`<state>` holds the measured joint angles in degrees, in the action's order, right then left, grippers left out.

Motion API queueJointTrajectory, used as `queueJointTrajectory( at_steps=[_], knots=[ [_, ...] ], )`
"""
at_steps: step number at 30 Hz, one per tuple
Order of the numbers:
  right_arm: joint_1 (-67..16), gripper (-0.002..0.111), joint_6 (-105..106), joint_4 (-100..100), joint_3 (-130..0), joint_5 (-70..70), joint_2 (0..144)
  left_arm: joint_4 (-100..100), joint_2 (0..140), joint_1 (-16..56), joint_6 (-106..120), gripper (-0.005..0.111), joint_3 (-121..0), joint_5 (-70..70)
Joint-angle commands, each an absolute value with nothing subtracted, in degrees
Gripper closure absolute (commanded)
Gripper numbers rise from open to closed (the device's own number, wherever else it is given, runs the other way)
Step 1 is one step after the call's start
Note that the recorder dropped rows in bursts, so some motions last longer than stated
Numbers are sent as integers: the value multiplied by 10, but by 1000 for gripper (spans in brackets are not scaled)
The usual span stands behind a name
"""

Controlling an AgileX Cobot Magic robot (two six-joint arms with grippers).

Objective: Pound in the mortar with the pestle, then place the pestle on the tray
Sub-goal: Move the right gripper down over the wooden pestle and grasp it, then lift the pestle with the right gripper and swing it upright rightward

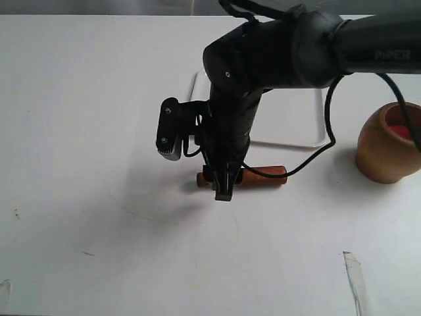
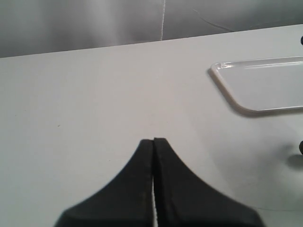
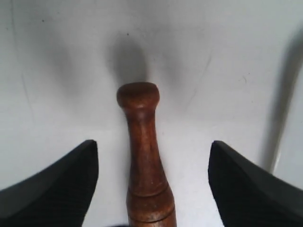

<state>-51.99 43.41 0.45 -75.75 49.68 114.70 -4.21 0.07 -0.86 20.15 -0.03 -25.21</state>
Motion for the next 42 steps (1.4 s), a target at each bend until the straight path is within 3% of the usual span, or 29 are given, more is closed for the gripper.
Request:
queueJointTrajectory(
  at_steps=[1, 15, 25, 34, 36, 38, 42],
  knots=[
    [-521, 46, 439, 23, -761, 490, 1158, -38, 0, -4, 197, 107, 0, -250],
    [-521, 57, 439, 44, -761, 466, 1184, -38, 0, -4, 197, 107, 0, -250],
    [-521, 84, 434, 44, -761, 465, 1184, -38, 0, -4, 197, 107, 0, -250],
    [-521, 80, 434, 44, -756, 463, 1184, -38, 0, -4, 197, 107, 0, -250],
    [-521, 88, 434, 39, -745, 459, 1184, -38, 0, -4, 197, 107, 0, -250],
    [-521, 108, 430, 31, -738, 459, 1184, -38, 0, -4, 197, 107, 0, -250],
    [-521, 108, 399, 7, -739, 448, 1178, -38, 0, -4, 197, 107, 0, -250]
  ],
)
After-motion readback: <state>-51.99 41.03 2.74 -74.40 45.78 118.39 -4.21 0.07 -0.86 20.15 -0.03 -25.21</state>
